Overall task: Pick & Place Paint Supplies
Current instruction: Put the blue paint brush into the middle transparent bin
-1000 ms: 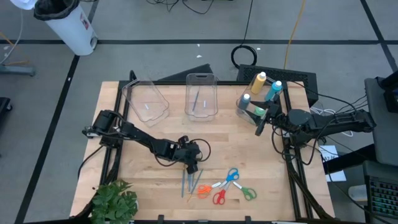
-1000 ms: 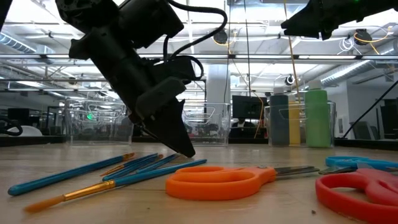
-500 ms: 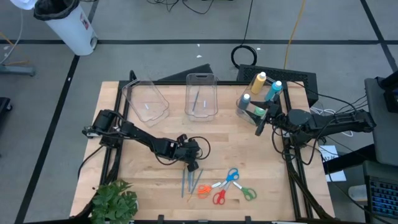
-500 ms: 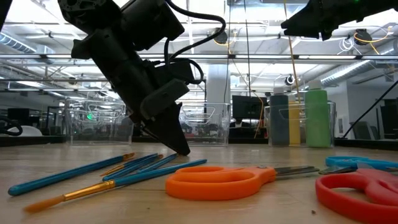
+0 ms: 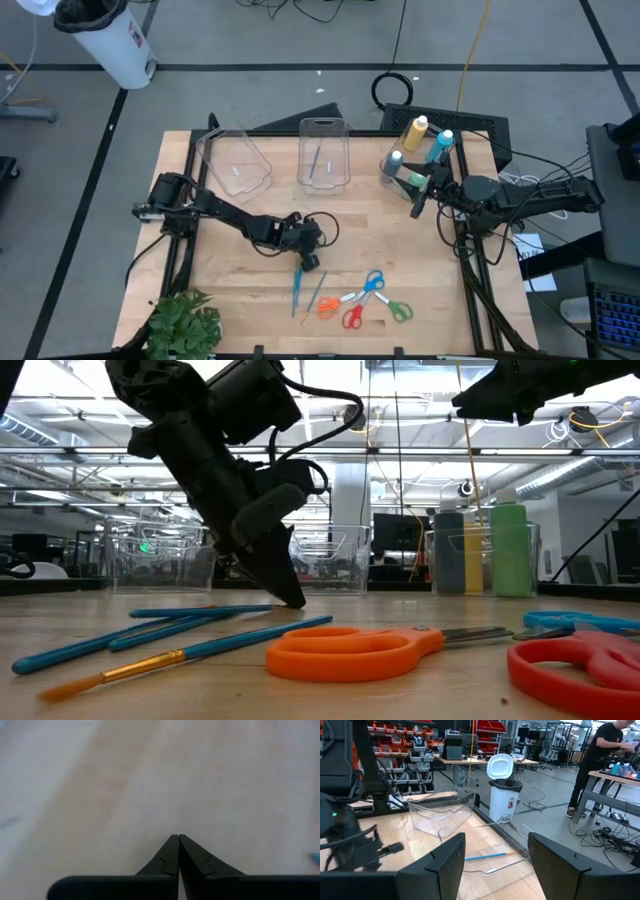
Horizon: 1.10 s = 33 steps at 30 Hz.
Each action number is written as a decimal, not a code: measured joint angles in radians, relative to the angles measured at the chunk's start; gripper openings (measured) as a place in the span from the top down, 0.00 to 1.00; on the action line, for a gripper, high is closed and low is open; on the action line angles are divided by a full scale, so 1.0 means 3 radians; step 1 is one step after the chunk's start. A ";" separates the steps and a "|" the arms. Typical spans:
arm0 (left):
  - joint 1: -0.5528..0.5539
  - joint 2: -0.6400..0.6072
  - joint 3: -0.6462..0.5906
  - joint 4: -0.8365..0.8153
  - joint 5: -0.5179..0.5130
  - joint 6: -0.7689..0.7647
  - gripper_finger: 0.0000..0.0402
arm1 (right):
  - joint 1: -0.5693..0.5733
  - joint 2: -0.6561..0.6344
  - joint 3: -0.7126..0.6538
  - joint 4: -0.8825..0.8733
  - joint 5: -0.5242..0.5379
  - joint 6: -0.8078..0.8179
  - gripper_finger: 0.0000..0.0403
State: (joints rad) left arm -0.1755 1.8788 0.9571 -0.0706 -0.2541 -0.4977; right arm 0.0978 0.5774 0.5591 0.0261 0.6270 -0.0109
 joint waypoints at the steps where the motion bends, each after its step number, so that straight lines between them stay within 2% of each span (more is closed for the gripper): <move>1: 0.0020 -0.0054 -0.0009 -0.0048 -0.0044 0.0014 0.97 | 0.0000 0.0000 0.0000 -0.0001 0.0000 -0.0001 0.48; 6: 0.0017 -0.0507 -0.0002 -0.0320 -0.0288 -0.0056 0.97 | 0.0001 -0.0001 0.0000 0.0000 0.0001 -0.0002 0.48; 12: 0.0009 -0.0751 -0.0004 -0.0488 -0.0294 -0.0539 0.95 | 0.0001 -0.0001 0.0000 0.0012 0.0000 -0.0003 0.48; 20: 0.0029 -0.0567 0.0001 -0.0465 -0.0289 -0.0677 0.82 | 0.0001 0.0000 0.0001 0.0000 0.0000 0.0013 0.48; 28: 0.0045 -0.0316 0.0001 -0.0451 0.0078 -0.0977 0.62 | 0.0001 0.0000 0.0001 0.0001 0.0000 0.0005 0.48; 33: 0.0046 -0.0142 0.0005 -0.0296 0.0139 -0.1086 0.56 | 0.0001 -0.0001 0.0001 0.0015 0.0000 -0.0001 0.48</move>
State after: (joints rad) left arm -0.1616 1.8362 0.9587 -0.1595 -0.2124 -0.8237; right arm 0.0982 0.5770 0.5594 0.0307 0.6270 -0.0113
